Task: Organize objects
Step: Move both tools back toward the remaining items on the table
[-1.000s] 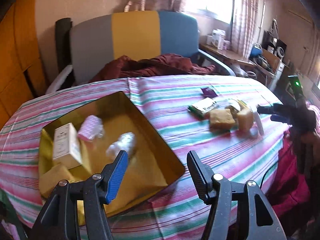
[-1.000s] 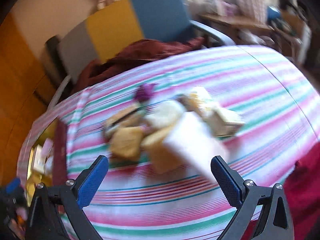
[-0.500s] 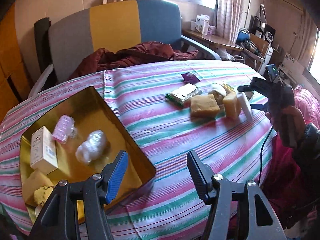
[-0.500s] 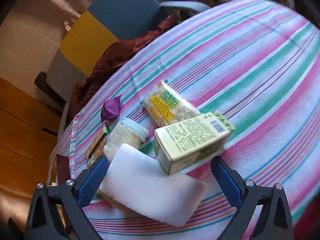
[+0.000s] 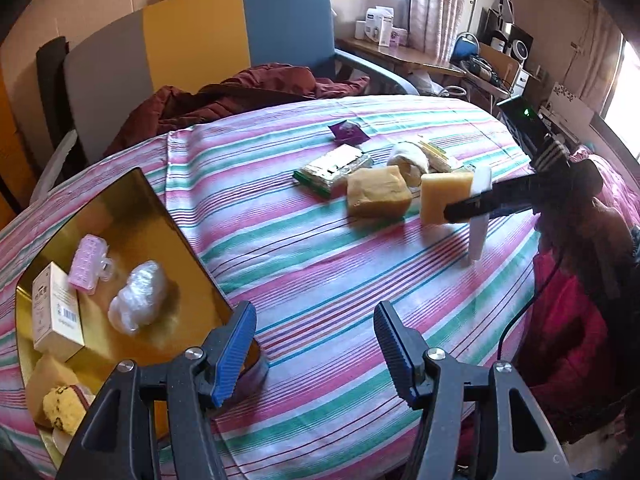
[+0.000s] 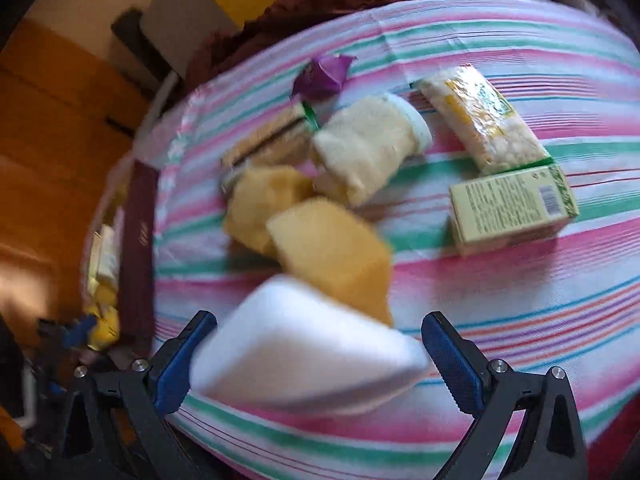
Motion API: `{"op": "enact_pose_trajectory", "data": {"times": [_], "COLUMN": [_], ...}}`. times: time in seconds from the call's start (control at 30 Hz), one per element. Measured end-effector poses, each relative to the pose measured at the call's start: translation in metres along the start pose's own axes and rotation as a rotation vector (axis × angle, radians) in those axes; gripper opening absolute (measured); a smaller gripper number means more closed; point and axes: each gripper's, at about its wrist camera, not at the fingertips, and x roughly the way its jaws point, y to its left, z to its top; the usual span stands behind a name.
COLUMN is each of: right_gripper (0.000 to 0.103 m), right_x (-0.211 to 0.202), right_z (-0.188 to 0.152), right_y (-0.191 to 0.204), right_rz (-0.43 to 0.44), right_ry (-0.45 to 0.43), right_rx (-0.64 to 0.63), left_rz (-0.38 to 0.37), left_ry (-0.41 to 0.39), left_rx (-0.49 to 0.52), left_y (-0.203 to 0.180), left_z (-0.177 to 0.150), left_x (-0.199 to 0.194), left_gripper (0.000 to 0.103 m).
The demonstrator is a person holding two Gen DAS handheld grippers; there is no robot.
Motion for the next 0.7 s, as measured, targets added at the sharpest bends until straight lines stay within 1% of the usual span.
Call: {"op": "enact_pose_trajectory", "data": {"times": [0.07,0.1,0.13,0.2,0.23,0.3,0.4,0.47,0.53,0.57,0.63,0.7], "right_gripper": [0.103,0.103,0.103,0.103,0.103,0.103,0.103,0.103,0.103,0.103,0.103,0.103], "right_x": [-0.001,-0.002,-0.005,-0.011,-0.015,-0.024,-0.027,-0.028,-0.032,-0.038,-0.048,-0.061], "right_z": [-0.009,-0.012,-0.013,-0.018,-0.018,-0.018,-0.019,-0.017,-0.015,-0.013,-0.012,-0.01], "right_y": [-0.002,-0.001,0.0,0.009,0.012,0.01,-0.001,-0.01,-0.009,-0.007,-0.003,-0.008], "right_rz": [-0.021,-0.014,0.0,0.065,0.078,0.013,-0.089,-0.128,-0.133,-0.133,-0.169,-0.213], "right_ry": [0.026,0.043,0.05,0.062,0.054,0.02,0.002,-0.016,-0.045,-0.074,-0.146,-0.219], "right_rx": [-0.01,-0.022,-0.034,-0.079,-0.098,-0.093,-0.057,-0.03,-0.032,-0.034,-0.048,-0.03], "left_rz": [-0.01,-0.014,-0.018,-0.028,-0.037,-0.045,-0.048,-0.053,-0.068,-0.075,-0.1,-0.153], "left_ry": [0.005,0.007,0.008,0.016,0.021,0.028,0.039,0.046,0.056,0.059,0.068,0.075], "left_rx": [0.01,0.015,0.019,0.024,0.025,0.03,0.042,0.044,0.036,0.032,0.011,-0.01], "left_y": [-0.004,-0.006,-0.007,-0.011,-0.013,-0.016,-0.022,-0.024,-0.025,-0.026,-0.028,-0.033], "left_z": [0.002,0.004,0.005,0.007,0.008,0.009,0.009,0.01,0.011,0.012,0.016,0.023], "left_x": [0.002,0.004,0.005,0.008,0.01,0.012,0.016,0.019,0.023,0.024,0.028,0.032], "left_gripper": [0.062,0.062,0.062,0.062,0.062,0.062,0.062,0.062,0.062,0.062,0.062,0.062]}}
